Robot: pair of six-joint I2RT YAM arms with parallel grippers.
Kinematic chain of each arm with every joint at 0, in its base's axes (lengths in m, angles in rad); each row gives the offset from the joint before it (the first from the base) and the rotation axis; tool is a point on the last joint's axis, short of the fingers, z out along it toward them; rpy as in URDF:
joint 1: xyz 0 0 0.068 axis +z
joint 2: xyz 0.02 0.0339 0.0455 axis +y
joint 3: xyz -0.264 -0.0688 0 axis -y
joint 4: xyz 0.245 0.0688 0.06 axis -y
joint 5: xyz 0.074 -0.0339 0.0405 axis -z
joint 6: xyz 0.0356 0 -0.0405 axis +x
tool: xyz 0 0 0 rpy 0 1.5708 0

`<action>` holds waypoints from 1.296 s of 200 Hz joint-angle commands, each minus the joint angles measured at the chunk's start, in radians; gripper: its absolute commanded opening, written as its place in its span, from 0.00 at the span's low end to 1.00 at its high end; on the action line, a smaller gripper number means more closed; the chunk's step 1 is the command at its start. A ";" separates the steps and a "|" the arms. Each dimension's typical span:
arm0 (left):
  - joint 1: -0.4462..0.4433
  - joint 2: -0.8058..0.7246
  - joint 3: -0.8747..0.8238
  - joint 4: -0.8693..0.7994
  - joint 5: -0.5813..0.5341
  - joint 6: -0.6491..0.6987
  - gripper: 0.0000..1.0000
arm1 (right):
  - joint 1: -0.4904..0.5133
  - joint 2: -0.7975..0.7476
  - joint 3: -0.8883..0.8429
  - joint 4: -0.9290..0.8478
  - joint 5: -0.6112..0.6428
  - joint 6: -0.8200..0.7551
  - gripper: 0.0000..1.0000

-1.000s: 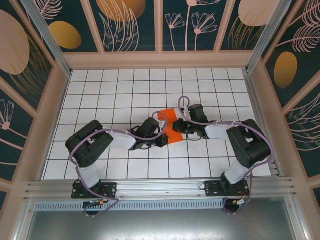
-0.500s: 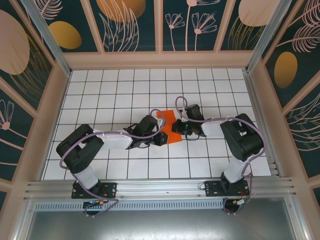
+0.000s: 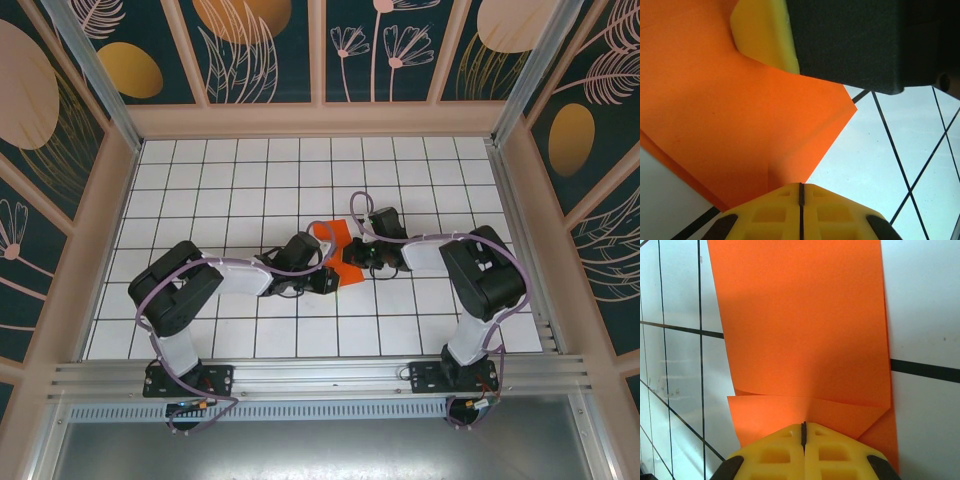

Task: Fold a paper plane with a square sheet of paper (fold left side to right side)
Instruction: Fold the triangle a second time at the center of the table.

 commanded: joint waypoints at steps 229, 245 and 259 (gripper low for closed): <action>0.040 0.011 0.042 0.012 0.027 0.011 0.06 | 0.013 0.041 0.027 -0.119 0.051 -0.025 0.00; 0.040 0.049 0.069 0.009 0.017 0.019 0.06 | 0.013 0.042 0.026 -0.116 0.048 -0.023 0.00; 0.041 0.074 0.083 0.009 0.005 0.022 0.06 | 0.017 0.042 0.024 -0.114 0.046 -0.022 0.00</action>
